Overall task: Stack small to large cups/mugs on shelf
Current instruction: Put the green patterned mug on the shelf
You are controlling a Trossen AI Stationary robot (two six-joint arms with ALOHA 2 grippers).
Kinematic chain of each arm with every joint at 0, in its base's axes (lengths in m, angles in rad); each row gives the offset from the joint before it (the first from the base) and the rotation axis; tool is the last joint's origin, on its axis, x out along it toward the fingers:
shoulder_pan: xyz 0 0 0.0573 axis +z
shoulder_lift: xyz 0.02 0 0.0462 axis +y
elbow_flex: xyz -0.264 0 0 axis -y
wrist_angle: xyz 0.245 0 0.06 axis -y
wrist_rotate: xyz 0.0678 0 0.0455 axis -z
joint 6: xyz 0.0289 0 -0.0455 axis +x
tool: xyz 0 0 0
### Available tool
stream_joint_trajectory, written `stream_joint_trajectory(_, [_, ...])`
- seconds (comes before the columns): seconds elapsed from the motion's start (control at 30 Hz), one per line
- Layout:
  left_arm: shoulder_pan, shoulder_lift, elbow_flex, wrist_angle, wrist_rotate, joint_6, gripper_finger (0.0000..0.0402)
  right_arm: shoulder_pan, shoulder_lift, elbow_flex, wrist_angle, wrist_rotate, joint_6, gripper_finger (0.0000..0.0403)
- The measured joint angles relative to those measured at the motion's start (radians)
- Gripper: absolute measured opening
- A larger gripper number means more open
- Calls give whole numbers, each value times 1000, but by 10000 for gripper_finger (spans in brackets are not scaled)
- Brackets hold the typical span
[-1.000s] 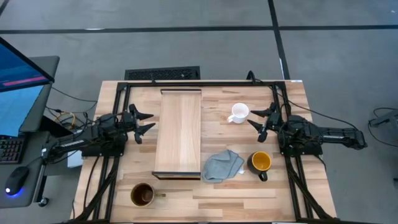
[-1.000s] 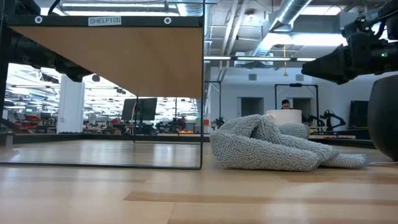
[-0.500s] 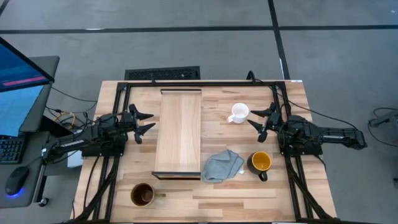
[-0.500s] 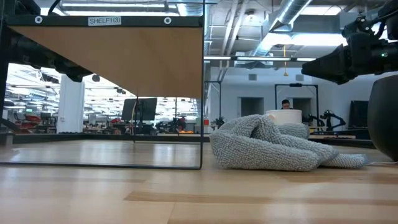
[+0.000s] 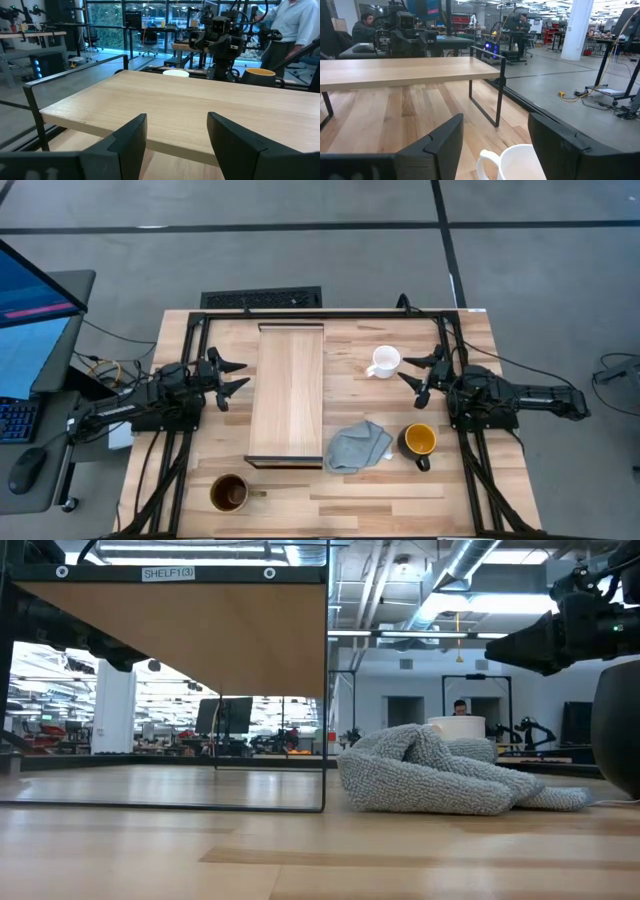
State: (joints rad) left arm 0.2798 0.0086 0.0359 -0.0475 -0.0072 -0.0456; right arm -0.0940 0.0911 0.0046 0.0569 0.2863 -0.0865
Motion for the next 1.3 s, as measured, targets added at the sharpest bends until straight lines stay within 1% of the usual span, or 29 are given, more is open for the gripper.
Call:
stream_joint_trajectory(0.67, [0, 0, 0, 0, 0, 0, 199, 0, 0, 0, 0, 0, 0, 244])
stream_joint_trajectory(0.97, [0, 0, 0, 0, 0, 0, 199, 0, 0, 0, 0, 0, 162, 244])
stream_joint_trajectory(1.3, [0, 0, 0, 0, 0, -3, 199, 0, 0, 0, 0, 0, 166, 244])
